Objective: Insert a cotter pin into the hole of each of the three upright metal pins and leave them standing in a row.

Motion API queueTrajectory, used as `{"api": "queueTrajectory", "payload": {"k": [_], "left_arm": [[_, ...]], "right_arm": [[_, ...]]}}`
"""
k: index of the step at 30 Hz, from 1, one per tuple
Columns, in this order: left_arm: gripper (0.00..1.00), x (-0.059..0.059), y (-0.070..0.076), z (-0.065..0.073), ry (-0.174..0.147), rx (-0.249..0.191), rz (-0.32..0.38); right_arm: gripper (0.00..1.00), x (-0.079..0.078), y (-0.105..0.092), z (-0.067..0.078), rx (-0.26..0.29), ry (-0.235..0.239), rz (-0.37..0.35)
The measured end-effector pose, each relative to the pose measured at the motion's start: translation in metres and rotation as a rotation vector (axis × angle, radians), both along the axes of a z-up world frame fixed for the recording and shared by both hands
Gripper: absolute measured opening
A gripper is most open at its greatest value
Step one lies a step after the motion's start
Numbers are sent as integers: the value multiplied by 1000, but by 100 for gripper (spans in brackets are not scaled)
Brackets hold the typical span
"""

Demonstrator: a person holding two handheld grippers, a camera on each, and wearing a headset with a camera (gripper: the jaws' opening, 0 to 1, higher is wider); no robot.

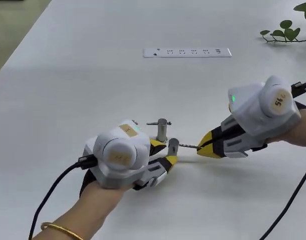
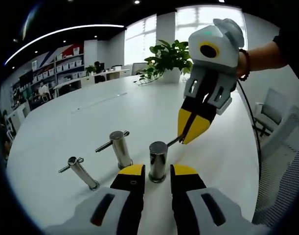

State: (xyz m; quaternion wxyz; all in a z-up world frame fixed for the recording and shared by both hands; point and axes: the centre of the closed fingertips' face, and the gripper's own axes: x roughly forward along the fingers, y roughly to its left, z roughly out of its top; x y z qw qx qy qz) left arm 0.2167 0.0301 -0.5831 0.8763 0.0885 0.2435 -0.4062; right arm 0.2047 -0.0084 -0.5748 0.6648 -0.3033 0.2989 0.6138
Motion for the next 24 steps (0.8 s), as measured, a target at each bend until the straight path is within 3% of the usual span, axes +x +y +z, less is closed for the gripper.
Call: {"api": "queueTrajectory", "payload": {"k": [12, 22, 24], "left_arm": [[13, 4, -3, -8, 18, 5, 32], [12, 5, -3, -10, 17, 9, 26], [12, 5, -3, -10, 15, 9, 24]], "right_arm": [[0, 1, 3, 5, 22, -7, 0], [0, 0, 7, 4, 2, -20, 33], [0, 1, 9, 5, -14, -41, 55]]}}
